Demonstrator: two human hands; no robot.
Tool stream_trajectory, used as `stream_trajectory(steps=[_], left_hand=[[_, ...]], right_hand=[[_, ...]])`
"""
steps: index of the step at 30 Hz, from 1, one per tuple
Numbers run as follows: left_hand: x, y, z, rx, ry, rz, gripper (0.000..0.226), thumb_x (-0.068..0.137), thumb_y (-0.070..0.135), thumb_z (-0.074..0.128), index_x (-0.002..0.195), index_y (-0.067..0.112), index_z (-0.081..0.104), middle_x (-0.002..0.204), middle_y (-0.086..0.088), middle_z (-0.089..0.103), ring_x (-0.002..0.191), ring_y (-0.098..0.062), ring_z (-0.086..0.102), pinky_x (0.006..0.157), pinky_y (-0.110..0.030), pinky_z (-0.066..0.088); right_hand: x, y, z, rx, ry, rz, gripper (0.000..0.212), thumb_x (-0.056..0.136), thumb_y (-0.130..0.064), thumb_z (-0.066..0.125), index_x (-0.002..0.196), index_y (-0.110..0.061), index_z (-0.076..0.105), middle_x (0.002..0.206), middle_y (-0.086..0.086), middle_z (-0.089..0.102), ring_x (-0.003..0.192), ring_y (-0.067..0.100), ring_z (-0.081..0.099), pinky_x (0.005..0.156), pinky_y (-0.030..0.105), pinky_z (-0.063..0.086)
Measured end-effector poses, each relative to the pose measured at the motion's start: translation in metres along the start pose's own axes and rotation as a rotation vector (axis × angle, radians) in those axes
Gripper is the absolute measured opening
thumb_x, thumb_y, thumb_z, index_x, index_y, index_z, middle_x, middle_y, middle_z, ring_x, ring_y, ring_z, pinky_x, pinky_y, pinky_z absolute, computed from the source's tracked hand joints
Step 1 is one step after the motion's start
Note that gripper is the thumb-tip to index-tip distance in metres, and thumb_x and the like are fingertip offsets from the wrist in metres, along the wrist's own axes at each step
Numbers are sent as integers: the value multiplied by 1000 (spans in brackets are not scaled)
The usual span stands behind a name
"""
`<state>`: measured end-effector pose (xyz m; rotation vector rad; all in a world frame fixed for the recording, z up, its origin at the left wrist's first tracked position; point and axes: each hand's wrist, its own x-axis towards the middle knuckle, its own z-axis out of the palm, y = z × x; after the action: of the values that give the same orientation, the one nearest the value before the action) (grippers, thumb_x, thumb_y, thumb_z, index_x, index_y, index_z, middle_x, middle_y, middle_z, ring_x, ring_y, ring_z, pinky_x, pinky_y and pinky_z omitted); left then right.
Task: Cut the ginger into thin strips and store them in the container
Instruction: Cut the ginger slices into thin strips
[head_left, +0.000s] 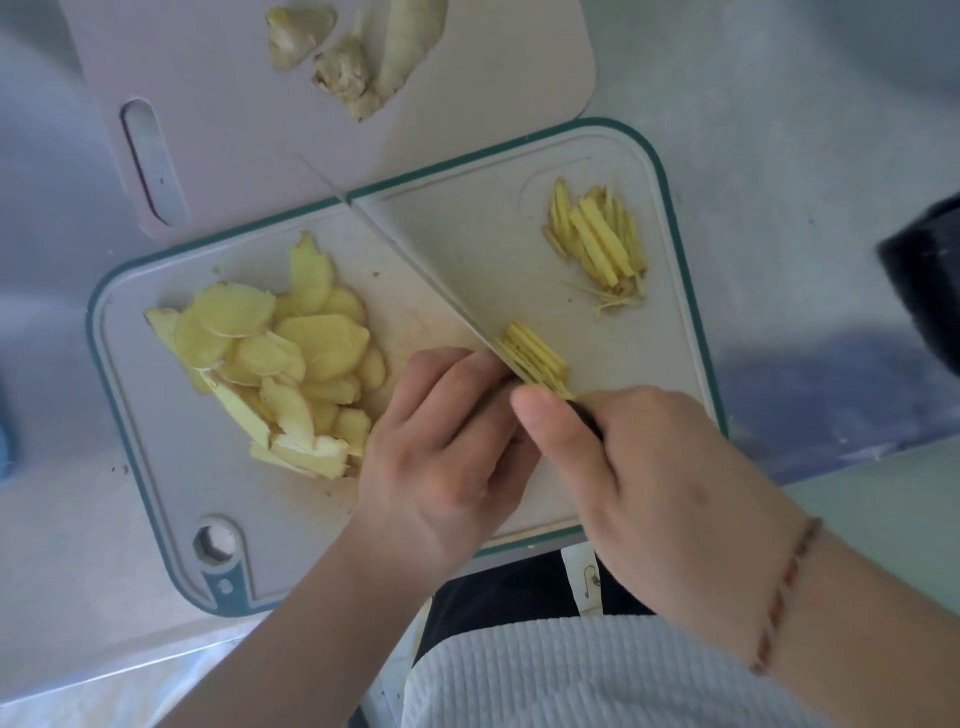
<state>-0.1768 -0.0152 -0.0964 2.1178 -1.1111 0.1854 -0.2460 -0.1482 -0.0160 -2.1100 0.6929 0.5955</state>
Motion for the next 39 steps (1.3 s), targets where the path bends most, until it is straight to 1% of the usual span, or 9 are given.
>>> stream_trajectory(steps=[7,11,13,17,19,21,25,30,39], left_hand=[[1,3,0,49,9,-33,20,93,0,63,78,-4,76,88,-13,72,82,-24,60,88,-20,43],[3,5,-3,21,28,-3,17,92,0,67,80,-3,77,92,-13,73,84,-24,61,86,-21,45],[-6,1,1,31,-6,0,17,92,2,67,78,-3,75,89,-13,71,83,-27,60,86,-24,46],[-25,-6,22,-77,-39,-150,27,101,28,58,84,10,70,91,-6,60,81,-40,50,86,-48,49],[-16,-3,12,-73,-47,-117,30,100,14,59,75,2,71,82,-10,63,76,-31,53,87,-29,45],[-3,2,0,-31,-10,-32,21,93,2,65,75,-3,75,84,-12,70,76,-27,59,87,-20,41],[0,2,-1,34,-10,-34,13,89,-2,67,81,-4,77,93,-13,72,81,-28,62,88,-21,44],[-2,1,0,19,15,2,22,92,-1,62,73,-5,72,78,-14,66,75,-27,57,86,-21,42],[-3,-1,0,25,29,-9,21,93,-2,63,75,-3,75,85,-11,72,83,-23,59,89,-18,43]], right_hand=[[-31,6,-5,60,-1,77,69,75,-83,9,59,-24,43,50,-9,47,47,12,46,43,18,34],[-20,7,-2,80,-19,80,69,83,-77,14,48,-19,31,43,-6,41,41,13,41,40,15,31],[-5,2,-1,65,-9,42,67,79,-74,16,49,-17,36,39,-2,37,39,13,40,40,19,32],[8,-10,-1,77,0,-40,69,80,-73,15,52,-16,43,37,-1,36,40,14,44,40,22,35],[-3,-7,-2,91,8,-14,70,82,-74,15,52,-16,39,39,-1,36,40,15,41,42,21,34],[-20,1,-3,93,9,31,72,83,-78,13,52,-18,36,43,-3,40,40,14,40,40,18,32],[-21,6,1,68,-12,79,70,82,-78,12,50,-20,35,44,-7,44,41,14,41,40,16,30],[6,-8,-2,91,10,-13,65,79,-72,20,51,-17,37,37,-2,32,38,13,40,39,19,31],[-21,7,1,82,-44,85,71,82,-78,13,50,-18,32,45,-7,43,41,13,40,40,17,32]])
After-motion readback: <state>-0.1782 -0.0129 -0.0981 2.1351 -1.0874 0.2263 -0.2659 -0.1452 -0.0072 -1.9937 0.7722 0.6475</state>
